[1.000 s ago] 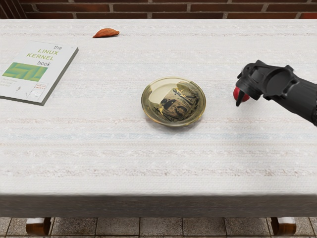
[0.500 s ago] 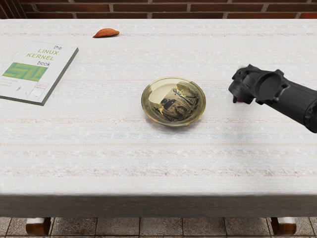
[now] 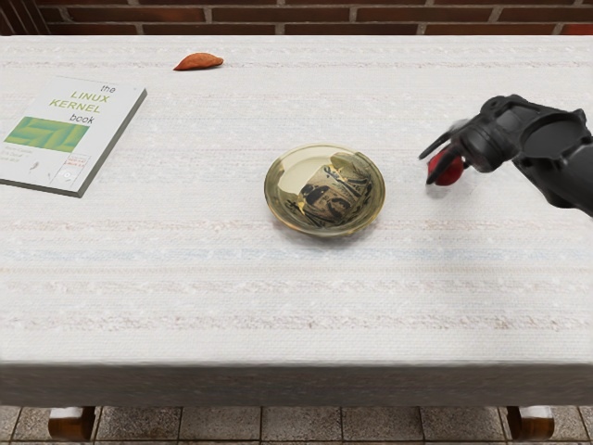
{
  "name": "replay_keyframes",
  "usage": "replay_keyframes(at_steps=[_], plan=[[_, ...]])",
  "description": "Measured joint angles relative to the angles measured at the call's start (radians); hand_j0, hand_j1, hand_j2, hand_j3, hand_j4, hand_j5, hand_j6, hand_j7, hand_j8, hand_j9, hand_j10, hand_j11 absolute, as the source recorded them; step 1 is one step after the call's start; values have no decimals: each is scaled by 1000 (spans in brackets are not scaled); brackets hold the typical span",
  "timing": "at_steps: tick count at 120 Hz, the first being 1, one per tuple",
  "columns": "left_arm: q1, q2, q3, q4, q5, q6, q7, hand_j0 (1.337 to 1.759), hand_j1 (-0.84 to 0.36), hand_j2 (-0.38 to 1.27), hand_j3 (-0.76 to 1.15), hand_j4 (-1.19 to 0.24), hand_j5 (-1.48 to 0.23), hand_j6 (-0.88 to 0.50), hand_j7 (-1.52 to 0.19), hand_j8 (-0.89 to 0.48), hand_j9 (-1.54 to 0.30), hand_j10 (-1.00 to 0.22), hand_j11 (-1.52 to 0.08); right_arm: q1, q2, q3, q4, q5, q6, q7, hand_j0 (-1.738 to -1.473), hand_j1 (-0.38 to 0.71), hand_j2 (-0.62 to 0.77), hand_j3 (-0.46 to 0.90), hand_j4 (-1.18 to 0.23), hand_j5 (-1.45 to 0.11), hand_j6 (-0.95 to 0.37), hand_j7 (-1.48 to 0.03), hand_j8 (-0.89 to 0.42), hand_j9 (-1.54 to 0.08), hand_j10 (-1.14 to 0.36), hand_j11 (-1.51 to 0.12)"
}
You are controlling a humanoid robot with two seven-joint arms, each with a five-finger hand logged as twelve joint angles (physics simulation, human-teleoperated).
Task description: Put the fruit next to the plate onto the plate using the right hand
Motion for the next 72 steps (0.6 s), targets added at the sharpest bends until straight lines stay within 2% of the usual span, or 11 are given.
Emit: replay_keyframes(at_steps=[6,15,20,24,35,46,61,72], plan=[[0,0,0,0,0,0,0,1658,335,2,0,-12,-15,-12,-15,-12,-15,-12,-15,-8,-44,101,0,8,73,1,-1648,370,197,0,-793,-1023,-380,-1022,-195,-1029,-305,-1053],[0,0,0,0,0,0,0,1658,335,2,0,-12,-15,-12,-15,-12,-15,-12,-15,-33,-116,253,0,90,245,1,-1646,332,100,0,-811,-1072,-385,-1056,-176,-1075,-296,-1097],[0,0,0,0,0,0,0,1658,335,2,0,-12,-15,-12,-15,-12,-15,-12,-15,-49,-155,322,0,168,351,1,-1645,311,100,1,-817,-1096,-397,-1071,-183,-1094,-308,-1116],[0,0,0,0,0,0,0,1658,335,2,0,-12,-15,-12,-15,-12,-15,-12,-15,-61,-181,372,1,223,420,1,-1645,304,57,3,-814,-1126,-394,-1080,-170,-1118,-292,-1138],[0,0,0,0,0,0,0,1658,335,2,0,-12,-15,-12,-15,-12,-15,-12,-15,-86,-221,454,3,302,526,2,-1647,294,93,4,-816,-1173,-395,-1100,-152,-1161,-292,-1196],[0,0,0,0,0,0,0,1658,335,2,0,-12,-15,-12,-15,-12,-15,-12,-15,-88,-195,485,1,322,567,2,-1649,323,154,4,-822,-1191,-378,-1112,-130,-1190,-264,-1235],[0,0,0,0,0,0,0,1658,336,2,0,-12,-15,-12,-15,-12,-15,-12,-15,-65,-118,505,-2,281,558,2,-1649,318,97,3,-825,-1210,-364,-1123,-111,-1212,-262,-1256],[0,0,0,0,0,0,0,1658,336,2,0,-12,-15,-12,-15,-12,-15,-12,-15,-54,-67,509,-4,271,549,2,-1649,336,128,2,-827,-1217,-355,-1127,-102,-1218,-276,-1262]])
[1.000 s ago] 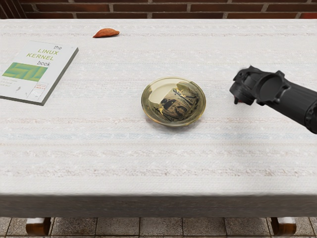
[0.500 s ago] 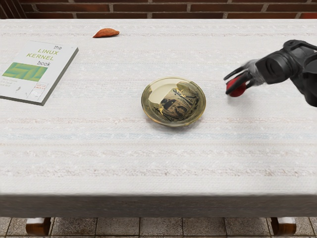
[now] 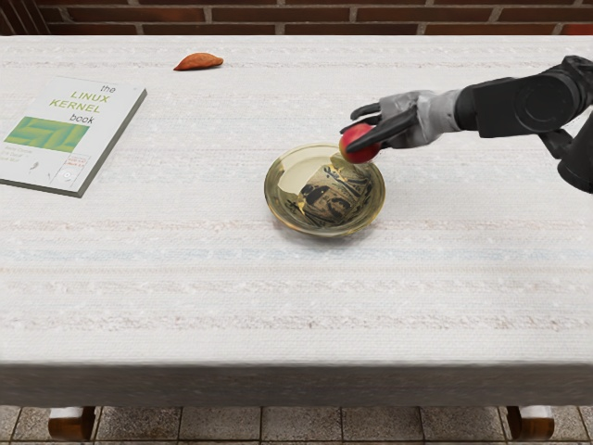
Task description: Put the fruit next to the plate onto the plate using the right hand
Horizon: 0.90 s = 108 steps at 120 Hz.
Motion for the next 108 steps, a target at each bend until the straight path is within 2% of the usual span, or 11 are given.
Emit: replay_keyframes(at_steps=[18,39,41,53,70,79,98,108], plan=[[0,0,0,0,0,0,0,1658,335,2,0,-12,-15,-12,-15,-12,-15,-12,-15,15,68,-3,-12,-10,-13,0,-1648,350,168,3,-826,-1228,-348,-1131,-93,-1230,-269,-1268],[0,0,0,0,0,0,0,1658,335,2,0,-12,-15,-12,-15,-12,-15,-12,-15,9,122,-22,-29,-128,-46,0,-1649,347,165,2,-815,-1216,-348,-1116,-82,-1218,-260,-1250],[0,0,0,0,0,0,0,1658,335,2,0,-12,-15,-12,-15,-12,-15,-12,-15,8,126,-21,-32,-134,-51,0,-1650,304,153,1,-755,-1132,-371,-1036,-79,-1133,-249,-1162],[0,0,0,0,0,0,0,1658,335,2,0,-12,-15,-12,-15,-12,-15,-12,-15,6,138,-17,-44,-159,-75,-1,-1653,53,93,0,-462,-696,-228,-636,-48,-697,-117,-713],[0,0,0,0,0,0,0,1658,335,2,0,-12,-15,-12,-15,-12,-15,-12,-15,7,133,7,-44,-159,-68,-1,-1656,-148,46,0,-231,-348,-113,-318,-23,-348,-51,-356],[0,0,0,0,0,0,0,1658,336,2,0,-12,-15,-12,-15,-12,-15,-12,-15,-9,50,90,-24,-97,-14,-1,-1656,-210,32,0,-161,-241,-80,-220,-17,-241,-36,-247],[0,0,0,0,0,0,0,1658,335,2,0,-12,-15,-12,-15,-12,-15,-12,-15,-129,-295,195,87,54,29,-1,-1657,-285,15,0,-73,-111,-35,-101,-7,-111,-16,-113],[0,0,0,0,0,0,0,1658,336,2,0,-12,-15,-12,-15,-12,-15,-11,-15,-196,-395,215,127,79,35,-1,-1658,-307,10,0,-47,-74,-21,-67,-3,-74,-9,-75]])
